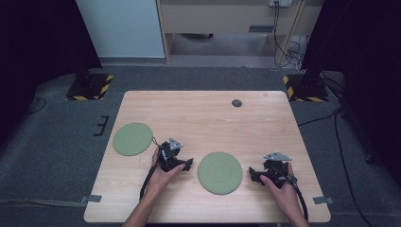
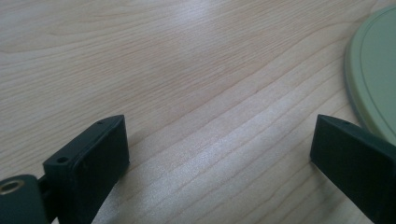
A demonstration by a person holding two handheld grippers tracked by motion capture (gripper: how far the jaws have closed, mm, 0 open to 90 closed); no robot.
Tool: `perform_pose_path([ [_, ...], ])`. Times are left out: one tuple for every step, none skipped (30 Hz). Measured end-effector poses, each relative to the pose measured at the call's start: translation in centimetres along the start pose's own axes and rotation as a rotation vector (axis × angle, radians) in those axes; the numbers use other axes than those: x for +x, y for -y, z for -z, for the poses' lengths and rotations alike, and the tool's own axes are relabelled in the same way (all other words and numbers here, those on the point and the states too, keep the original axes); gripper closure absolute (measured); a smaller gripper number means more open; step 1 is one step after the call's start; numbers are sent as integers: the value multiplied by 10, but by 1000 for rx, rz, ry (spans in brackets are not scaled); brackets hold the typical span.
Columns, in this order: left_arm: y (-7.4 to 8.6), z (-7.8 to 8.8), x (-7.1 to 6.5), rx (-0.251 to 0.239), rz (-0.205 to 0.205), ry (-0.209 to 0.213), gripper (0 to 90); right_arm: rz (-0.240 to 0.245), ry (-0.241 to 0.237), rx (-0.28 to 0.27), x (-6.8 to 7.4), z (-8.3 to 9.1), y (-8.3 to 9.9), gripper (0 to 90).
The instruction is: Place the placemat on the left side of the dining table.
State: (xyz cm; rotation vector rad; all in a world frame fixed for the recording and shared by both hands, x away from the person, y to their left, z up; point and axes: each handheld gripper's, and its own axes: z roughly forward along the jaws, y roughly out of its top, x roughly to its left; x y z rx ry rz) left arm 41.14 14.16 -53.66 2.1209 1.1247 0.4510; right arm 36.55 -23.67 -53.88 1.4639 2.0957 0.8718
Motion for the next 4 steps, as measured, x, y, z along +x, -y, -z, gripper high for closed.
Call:
perform_pose_path([
  [0, 0, -1, 7, -10, -9, 38, 2, -1, 0, 0, 0, 0, 21],
  [0, -1, -1, 8, -11, -9, 26, 0, 0, 0, 0, 0, 0, 21],
  [0, 0, -1, 8, -8, -10, 23, 0, 0, 0, 0, 0, 0, 21],
  [1, 0, -1, 10, 0, -15, 20, 1, 0, -2, 0, 0, 0, 21],
])
